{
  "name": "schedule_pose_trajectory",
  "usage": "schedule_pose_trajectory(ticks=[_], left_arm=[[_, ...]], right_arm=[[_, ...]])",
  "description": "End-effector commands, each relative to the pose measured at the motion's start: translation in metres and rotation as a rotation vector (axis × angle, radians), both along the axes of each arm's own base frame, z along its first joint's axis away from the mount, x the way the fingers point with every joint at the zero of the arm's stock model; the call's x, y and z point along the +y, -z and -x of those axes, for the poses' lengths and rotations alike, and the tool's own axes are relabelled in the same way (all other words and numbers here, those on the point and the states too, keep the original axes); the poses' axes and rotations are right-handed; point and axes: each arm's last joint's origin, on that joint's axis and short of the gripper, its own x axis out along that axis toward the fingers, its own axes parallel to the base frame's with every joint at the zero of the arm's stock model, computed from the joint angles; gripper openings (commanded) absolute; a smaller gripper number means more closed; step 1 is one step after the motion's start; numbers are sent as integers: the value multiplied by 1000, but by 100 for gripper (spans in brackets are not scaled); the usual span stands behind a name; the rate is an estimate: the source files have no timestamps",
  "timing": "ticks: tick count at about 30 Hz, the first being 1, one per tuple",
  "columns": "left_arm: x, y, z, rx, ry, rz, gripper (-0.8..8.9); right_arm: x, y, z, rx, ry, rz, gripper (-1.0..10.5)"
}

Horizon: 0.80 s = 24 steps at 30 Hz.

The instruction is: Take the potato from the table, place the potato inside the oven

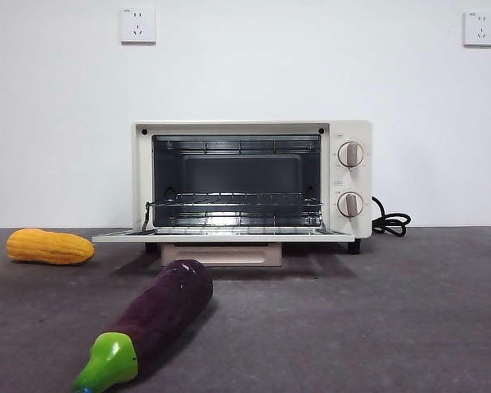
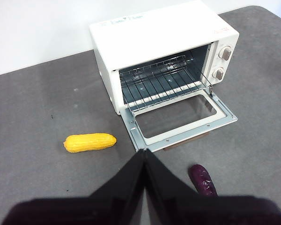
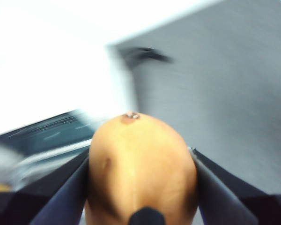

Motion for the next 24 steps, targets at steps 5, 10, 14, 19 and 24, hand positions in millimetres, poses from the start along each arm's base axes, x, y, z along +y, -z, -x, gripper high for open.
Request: schedule_pose_trajectory(ticks=[5,10,14,19,24], left_arm=[[0,0,0,-14,19,-29,-6],[2,-1,3,-19,19,-25,-6],[4,-1,6,-27,21,-18,-6],[10,-1,15,-42,19,5,-6],[16,7,25,-38,8,26,-6]], right_arm=[[23,2,20,1,-451,77,59],[43,9,15,37,-616,110,60],[66,19,-2,80,-698,117,60],[101,33,-31,78,-779,127,60],[139,55,-68,49,-831,129,60]])
